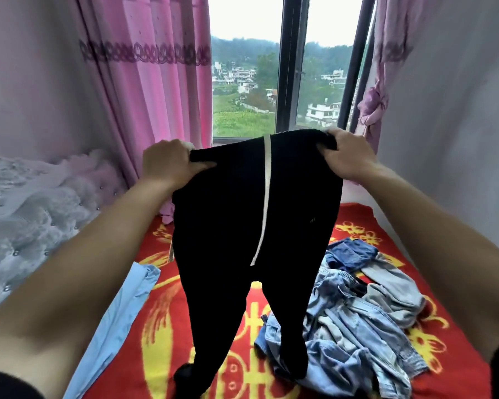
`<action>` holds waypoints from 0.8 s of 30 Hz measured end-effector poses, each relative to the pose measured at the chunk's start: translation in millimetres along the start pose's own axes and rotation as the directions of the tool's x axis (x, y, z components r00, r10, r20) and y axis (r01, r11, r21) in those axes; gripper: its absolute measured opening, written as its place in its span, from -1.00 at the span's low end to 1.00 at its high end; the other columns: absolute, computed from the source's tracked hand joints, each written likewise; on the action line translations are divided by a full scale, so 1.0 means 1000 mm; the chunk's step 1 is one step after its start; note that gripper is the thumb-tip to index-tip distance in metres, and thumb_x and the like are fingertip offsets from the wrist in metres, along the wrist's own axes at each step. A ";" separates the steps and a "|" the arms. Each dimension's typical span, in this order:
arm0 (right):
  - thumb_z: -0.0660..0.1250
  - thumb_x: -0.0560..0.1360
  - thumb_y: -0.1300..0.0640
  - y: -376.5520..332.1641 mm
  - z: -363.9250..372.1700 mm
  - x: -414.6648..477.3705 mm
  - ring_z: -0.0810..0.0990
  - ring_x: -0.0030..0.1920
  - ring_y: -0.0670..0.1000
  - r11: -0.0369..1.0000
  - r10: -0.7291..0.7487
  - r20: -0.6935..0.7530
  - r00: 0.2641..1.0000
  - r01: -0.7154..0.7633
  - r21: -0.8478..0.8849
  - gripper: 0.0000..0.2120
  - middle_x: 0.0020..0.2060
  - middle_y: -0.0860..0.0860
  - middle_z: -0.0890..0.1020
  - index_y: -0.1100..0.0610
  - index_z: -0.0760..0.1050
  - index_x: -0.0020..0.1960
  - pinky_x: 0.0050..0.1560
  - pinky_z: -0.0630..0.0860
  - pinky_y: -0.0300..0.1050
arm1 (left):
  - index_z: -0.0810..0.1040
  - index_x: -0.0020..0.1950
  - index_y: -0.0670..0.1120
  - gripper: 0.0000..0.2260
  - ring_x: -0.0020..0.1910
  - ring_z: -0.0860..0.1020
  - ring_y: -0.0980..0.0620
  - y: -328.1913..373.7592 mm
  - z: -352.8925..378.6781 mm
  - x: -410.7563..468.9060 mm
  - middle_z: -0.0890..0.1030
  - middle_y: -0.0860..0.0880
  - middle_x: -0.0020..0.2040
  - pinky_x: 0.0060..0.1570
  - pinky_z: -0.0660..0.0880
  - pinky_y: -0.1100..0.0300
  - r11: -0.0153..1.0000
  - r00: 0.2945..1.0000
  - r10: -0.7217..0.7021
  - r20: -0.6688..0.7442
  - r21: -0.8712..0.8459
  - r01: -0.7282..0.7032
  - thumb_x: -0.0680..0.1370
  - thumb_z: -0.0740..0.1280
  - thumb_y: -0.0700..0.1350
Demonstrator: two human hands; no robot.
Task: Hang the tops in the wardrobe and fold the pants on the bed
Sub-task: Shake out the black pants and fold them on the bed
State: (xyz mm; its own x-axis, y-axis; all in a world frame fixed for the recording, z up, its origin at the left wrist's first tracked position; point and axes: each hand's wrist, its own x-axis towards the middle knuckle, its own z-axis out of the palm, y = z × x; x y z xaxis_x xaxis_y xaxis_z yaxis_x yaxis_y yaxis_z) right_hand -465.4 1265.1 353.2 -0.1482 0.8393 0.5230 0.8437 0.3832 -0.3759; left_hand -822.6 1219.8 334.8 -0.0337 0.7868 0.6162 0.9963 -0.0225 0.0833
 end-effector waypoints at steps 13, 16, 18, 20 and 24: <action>0.36 0.52 -0.11 0.015 0.062 0.041 0.71 -0.36 0.04 0.928 0.108 0.155 0.982 -0.156 0.339 -0.89 -0.22 0.07 0.71 -0.09 0.54 -0.11 -0.27 0.69 0.08 | 0.65 0.05 -0.20 -0.80 -0.47 0.54 0.05 -0.039 0.049 0.021 0.61 -0.07 -0.31 -0.48 0.48 0.24 0.719 0.795 -0.114 0.596 -0.502 0.480 0.50 0.48 -0.11; 0.34 0.56 -0.06 0.024 0.101 0.069 0.72 -0.24 0.08 0.916 0.139 0.201 0.970 -0.203 0.345 -0.87 -0.10 0.07 0.70 -0.01 0.58 0.00 -0.09 0.68 0.09 | 0.52 0.02 -0.16 -0.91 -0.42 0.49 -0.08 -0.029 0.079 0.031 0.45 -0.13 -0.27 -0.52 0.56 0.08 0.661 0.736 -0.227 0.637 -0.455 0.597 0.62 0.29 -0.14; 0.32 0.58 -0.01 0.026 0.119 0.091 0.65 -0.06 0.06 0.906 0.152 0.211 0.966 -0.222 0.360 -0.82 -0.01 0.02 0.66 0.02 0.59 0.13 0.14 0.60 0.08 | 0.47 -0.03 -0.13 -0.91 -0.31 0.53 -0.18 -0.020 0.092 0.049 0.45 -0.19 -0.16 -0.55 0.56 0.02 0.574 0.712 -0.355 0.606 -0.460 0.678 0.63 0.20 -0.17; 0.30 0.61 0.04 0.023 0.123 0.116 0.59 0.07 0.04 0.867 0.151 0.170 0.974 -0.214 0.450 -0.77 0.08 0.02 0.64 0.05 0.56 0.22 0.22 0.52 -0.01 | 0.49 0.02 -0.15 -0.89 -0.22 0.56 -0.24 -0.013 0.098 0.075 0.51 -0.24 -0.07 -0.50 0.55 0.01 0.565 0.775 -0.464 0.429 -0.531 0.632 0.61 0.18 -0.22; 0.26 0.61 0.11 0.007 0.094 0.161 0.55 0.16 0.03 0.835 0.095 -0.121 0.988 -0.012 0.550 -0.74 0.16 0.07 0.60 0.13 0.50 0.27 0.18 0.45 -0.17 | 0.50 0.21 -0.22 -0.66 0.10 0.56 -0.11 -0.005 0.073 0.121 0.61 -0.18 0.11 0.03 0.42 0.25 0.748 0.889 -0.449 -0.087 -0.580 0.321 0.48 0.13 -0.32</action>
State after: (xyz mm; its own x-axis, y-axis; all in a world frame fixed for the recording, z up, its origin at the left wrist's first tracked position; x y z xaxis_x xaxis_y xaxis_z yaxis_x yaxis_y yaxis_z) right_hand -531.3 1439.4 363.3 -0.0038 0.8188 0.5740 0.4222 0.5217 -0.7413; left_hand -826.3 1360.0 351.3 -0.4844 0.6563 0.5784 0.6887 -0.1217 0.7148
